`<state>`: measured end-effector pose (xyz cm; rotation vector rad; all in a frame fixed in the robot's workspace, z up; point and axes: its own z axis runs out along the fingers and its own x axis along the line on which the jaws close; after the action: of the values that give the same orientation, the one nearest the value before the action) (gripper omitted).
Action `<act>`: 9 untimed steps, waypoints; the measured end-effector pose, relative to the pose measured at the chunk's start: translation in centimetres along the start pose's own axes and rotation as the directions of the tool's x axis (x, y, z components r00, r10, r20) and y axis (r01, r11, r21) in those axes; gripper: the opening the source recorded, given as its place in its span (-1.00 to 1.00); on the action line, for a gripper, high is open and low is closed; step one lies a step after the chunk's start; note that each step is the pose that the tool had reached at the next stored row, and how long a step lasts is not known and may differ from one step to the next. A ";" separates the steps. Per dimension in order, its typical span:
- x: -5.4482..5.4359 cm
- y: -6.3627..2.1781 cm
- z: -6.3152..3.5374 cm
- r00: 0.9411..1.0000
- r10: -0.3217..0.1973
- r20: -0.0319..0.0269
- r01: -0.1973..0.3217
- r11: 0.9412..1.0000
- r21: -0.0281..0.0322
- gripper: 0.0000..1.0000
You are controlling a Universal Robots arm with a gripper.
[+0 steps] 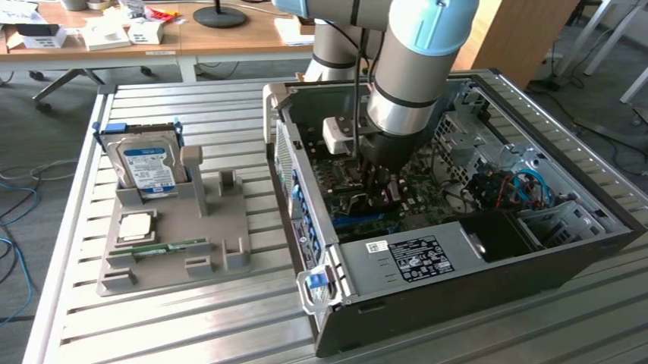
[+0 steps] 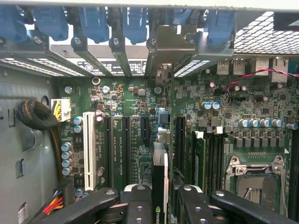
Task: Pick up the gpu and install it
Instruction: 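Insert the gpu into the slot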
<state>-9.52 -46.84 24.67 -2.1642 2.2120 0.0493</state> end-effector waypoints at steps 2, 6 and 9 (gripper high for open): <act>0.0 0.00 0.01 1.000 0.000 0.000 0.000 1.000 0.000 -0.47; 0.0 0.00 0.11 1.000 0.000 0.000 0.000 1.000 0.000 -0.47; 0.0 0.00 0.16 1.000 0.000 0.000 0.000 1.000 0.000 -0.47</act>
<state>-9.52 -46.84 24.51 -2.1642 2.2120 0.0494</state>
